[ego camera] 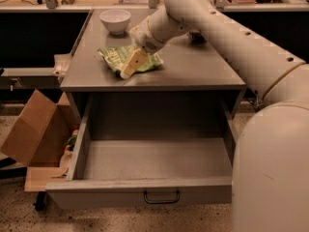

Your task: Place green jalapeno chip bag into top drawer

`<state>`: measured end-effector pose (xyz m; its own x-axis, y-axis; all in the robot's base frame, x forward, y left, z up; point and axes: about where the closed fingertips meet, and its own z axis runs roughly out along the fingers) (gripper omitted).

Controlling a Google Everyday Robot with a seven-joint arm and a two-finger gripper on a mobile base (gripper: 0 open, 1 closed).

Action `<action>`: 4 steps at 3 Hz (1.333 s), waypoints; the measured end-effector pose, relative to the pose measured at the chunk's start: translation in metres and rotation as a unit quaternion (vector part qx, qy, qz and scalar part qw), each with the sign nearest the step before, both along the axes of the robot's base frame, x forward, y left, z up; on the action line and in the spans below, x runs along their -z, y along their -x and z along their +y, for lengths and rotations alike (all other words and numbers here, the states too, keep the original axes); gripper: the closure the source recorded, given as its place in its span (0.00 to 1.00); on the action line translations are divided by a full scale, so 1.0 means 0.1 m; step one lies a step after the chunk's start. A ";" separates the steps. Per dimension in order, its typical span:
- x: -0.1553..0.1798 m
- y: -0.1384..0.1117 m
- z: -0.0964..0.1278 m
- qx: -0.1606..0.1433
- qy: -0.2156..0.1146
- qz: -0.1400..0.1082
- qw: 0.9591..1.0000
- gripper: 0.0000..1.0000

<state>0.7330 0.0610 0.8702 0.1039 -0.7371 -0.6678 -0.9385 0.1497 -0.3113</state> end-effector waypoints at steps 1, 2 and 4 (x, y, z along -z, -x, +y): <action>0.14 -0.10 0.02 0.029 0.003 0.014 0.999 0.02; 0.29 -0.14 0.05 0.041 0.002 0.029 0.999 0.29; 0.09 -0.07 0.01 0.042 -0.022 0.012 0.999 0.76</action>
Offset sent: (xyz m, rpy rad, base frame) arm 0.0177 0.0018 -0.0329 -0.0017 0.0710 -0.1105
